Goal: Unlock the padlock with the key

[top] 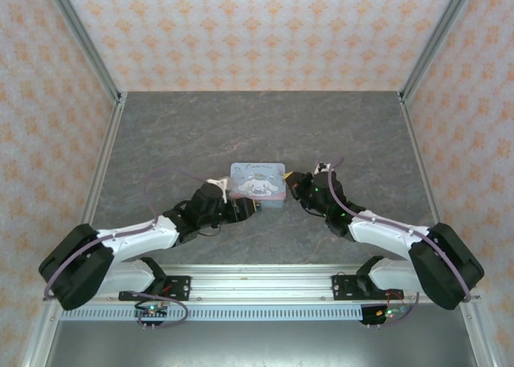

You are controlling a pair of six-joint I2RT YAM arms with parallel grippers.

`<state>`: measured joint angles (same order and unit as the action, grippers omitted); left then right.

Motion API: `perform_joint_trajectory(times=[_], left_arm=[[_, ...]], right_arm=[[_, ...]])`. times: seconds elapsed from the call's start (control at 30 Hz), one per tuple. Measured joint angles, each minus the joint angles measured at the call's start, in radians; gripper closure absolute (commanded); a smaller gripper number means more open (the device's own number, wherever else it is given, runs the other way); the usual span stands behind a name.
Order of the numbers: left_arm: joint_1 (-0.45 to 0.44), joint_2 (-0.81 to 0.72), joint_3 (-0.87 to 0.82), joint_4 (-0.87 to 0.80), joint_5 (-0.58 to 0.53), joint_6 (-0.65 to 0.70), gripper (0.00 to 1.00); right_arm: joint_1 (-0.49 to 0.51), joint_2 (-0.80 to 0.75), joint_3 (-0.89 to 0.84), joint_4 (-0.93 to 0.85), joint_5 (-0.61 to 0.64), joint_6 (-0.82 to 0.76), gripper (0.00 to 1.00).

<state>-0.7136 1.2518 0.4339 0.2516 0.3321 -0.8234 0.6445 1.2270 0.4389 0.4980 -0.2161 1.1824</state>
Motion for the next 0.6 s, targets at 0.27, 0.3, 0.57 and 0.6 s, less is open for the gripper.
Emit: perform_joint_trajectory(times=[0.27,0.3,0.57,0.6], left_arm=[[-0.051,0.153,0.042,0.071,-0.071,0.119,0.34],[-0.051,0.163,0.042,0.082,-0.084,0.132,0.34],[-0.051,0.192,0.04,0.15,-0.132,0.198,0.35],[-0.051,0.201,0.04,0.161,-0.132,0.204,0.35]], right_arm=[[0.001,0.052,0.021,0.06,0.004,-0.001,1.0],[0.001,0.063,0.021,0.067,0.005,-0.001,1.0],[0.001,0.113,0.023,0.088,0.016,-0.004,1.0],[0.001,0.122,0.025,0.09,0.019,-0.005,1.0]])
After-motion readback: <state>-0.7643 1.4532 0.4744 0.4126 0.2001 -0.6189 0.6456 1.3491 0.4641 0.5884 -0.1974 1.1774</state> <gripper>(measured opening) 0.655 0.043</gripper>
